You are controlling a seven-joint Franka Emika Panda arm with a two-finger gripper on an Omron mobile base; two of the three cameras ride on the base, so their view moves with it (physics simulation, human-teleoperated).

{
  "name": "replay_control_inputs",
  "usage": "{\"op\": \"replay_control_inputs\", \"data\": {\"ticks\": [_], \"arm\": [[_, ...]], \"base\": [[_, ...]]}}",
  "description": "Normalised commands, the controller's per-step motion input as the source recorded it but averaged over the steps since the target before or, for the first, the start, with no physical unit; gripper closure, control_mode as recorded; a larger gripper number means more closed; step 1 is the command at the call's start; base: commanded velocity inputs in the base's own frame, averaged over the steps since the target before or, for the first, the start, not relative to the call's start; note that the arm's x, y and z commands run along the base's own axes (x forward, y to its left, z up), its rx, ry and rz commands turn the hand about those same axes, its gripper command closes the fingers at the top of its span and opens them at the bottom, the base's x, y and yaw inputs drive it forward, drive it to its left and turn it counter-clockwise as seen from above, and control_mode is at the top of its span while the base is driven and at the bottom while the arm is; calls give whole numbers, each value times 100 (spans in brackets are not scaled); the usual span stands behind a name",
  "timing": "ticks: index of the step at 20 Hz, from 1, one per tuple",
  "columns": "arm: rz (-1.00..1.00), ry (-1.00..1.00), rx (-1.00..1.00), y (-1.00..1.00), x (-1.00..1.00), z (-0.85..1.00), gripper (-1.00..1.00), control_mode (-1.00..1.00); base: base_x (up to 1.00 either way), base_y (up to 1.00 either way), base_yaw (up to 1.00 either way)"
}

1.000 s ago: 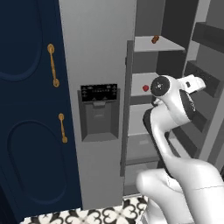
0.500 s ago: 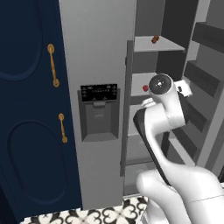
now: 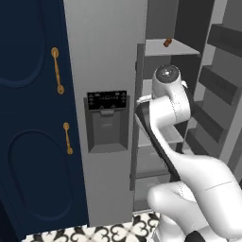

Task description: Take the strawberry from the fridge and place it on top of the pancake, located on the dining counter.

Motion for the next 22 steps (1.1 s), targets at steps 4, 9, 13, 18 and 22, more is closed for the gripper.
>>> {"op": "replay_control_inputs", "data": {"ticks": [4, 9, 13, 18, 22], "arm": [[2, -4, 12, 15, 43, 0, -100, -100], [0, -5, 2, 8, 41, 0, -100, -100], [0, -7, 0, 1, 42, 0, -100, -100], [1, 0, 0, 0, 51, 0, -100, -100], [0, 0, 1, 9, 53, 0, -100, -100]], "base": [[0, 0, 0], [0, 0, 0], [0, 0, 0], [0, 0, 0], [0, 0, 0]]}}
